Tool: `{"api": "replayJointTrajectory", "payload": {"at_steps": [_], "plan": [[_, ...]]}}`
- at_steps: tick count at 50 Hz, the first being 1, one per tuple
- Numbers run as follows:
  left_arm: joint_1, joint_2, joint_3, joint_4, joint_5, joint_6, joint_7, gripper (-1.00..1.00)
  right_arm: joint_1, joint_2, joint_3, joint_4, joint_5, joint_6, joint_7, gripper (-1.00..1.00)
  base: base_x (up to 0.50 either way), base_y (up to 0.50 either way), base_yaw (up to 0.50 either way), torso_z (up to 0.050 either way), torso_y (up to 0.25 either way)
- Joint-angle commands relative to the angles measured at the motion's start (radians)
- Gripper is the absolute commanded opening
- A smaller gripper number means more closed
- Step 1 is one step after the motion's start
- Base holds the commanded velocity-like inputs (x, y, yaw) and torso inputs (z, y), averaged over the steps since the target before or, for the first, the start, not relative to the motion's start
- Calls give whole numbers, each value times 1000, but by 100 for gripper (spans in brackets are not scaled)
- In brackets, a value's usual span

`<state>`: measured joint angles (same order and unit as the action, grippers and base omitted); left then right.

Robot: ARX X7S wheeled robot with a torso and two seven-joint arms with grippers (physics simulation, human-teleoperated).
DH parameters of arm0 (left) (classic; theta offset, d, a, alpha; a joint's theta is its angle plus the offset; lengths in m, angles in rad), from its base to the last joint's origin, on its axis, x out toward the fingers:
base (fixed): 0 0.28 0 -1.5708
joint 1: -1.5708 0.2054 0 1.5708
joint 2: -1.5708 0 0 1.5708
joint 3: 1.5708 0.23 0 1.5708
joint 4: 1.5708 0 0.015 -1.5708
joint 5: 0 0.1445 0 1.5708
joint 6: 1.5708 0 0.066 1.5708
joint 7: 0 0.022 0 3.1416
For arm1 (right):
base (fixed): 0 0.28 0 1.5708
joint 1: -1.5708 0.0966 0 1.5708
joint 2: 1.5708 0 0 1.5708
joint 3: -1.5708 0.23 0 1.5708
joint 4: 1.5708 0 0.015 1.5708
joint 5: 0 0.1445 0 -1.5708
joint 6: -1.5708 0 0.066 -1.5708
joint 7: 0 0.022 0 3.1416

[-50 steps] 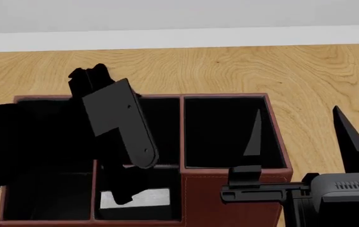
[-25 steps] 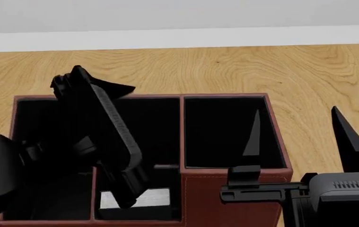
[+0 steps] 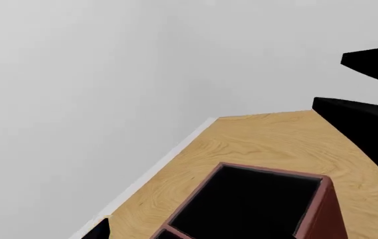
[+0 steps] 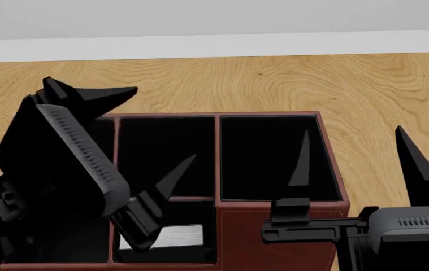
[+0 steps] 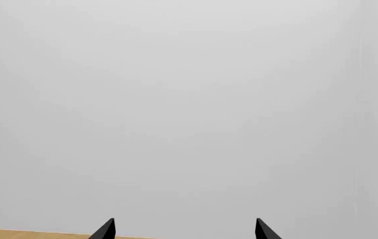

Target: Pick up the book and place it in the back compartment of the caddy.

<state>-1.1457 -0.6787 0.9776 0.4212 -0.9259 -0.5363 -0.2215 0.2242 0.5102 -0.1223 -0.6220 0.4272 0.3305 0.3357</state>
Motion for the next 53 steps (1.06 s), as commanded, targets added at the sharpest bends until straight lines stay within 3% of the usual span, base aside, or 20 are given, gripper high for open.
{"api": "replayJointTrajectory", "payload": {"at_steps": [1,16,53], "plan": [[71,-51,-55,136,-10,67,-117,100,8,0,-12,1,-3,3,-1,100,0,0,0,0,0],[203,-105,-71,242,75,182,-214,100,24,-1,-28,6,-10,17,4,100,0,0,0,0,0],[357,-214,-144,424,133,342,-366,100,25,13,-35,-42,-12,34,23,100,0,0,0,0,0]]}}
